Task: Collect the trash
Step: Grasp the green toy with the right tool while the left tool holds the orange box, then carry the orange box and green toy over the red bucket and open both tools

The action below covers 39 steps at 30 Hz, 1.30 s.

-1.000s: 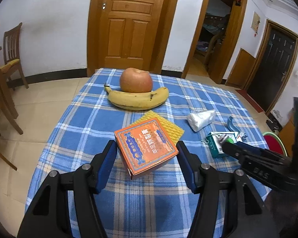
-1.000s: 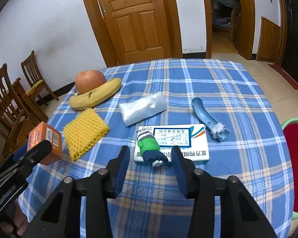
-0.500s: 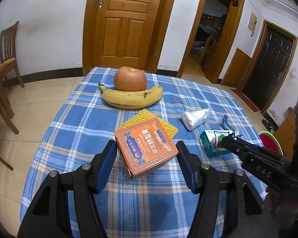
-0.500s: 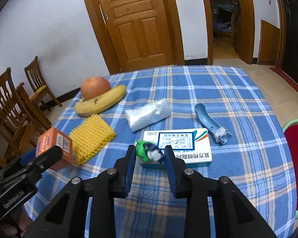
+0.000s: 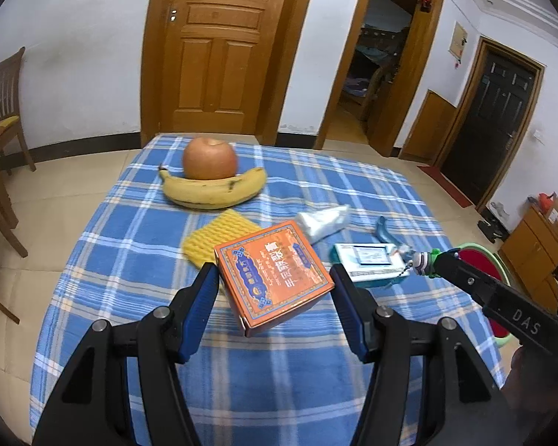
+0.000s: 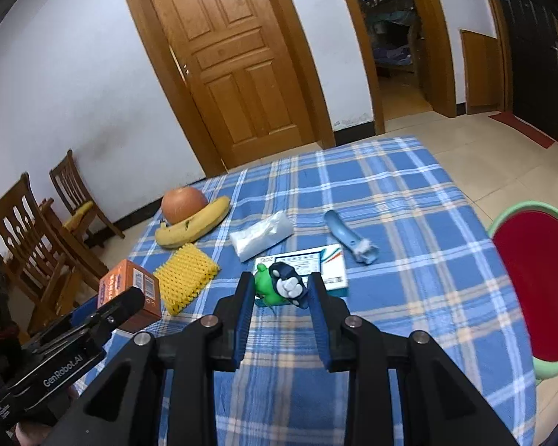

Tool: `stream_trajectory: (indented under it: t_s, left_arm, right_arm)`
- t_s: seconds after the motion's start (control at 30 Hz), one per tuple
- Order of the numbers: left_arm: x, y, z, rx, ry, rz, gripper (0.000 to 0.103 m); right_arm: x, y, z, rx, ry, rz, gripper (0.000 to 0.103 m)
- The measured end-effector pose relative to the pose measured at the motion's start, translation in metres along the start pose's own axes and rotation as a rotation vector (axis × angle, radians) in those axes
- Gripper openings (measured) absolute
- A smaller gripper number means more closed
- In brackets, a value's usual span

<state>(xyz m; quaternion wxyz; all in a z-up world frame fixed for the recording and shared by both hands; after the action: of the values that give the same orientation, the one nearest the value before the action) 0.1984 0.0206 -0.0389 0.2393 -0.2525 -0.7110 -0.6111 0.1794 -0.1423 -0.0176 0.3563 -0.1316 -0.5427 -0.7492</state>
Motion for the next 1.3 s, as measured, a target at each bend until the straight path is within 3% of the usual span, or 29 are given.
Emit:
stream_trajectory:
  t_s: [0.63,1.3]
  left_arm:
    - [0.025,0.007,-0.083,-0.109,-0.119,0.003,0.061]
    - [0.013,0.002,-0.223,-0.312,-0.275,0.029,0.061]
  right_arm:
    - [0.079,0.003,-0.053,-0.09,-0.017,-0.127,0.032]
    - [0.145,-0.005,-0.162,-0.239,-0.14,-0.224,0.032]
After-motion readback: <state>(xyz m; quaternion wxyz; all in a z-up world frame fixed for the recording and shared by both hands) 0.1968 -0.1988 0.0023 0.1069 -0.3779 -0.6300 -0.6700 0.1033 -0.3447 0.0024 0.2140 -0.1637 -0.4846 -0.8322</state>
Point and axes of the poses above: each gripper's, at about its wrist camera, not at the fingertips, and x roughly against the way its jaws point, z to its left, y to its top, the point moved 5 cm from there along -x, roughly the way its jaws point, and after that the axes turned 7 degrees about y, right-handed, at the moved point
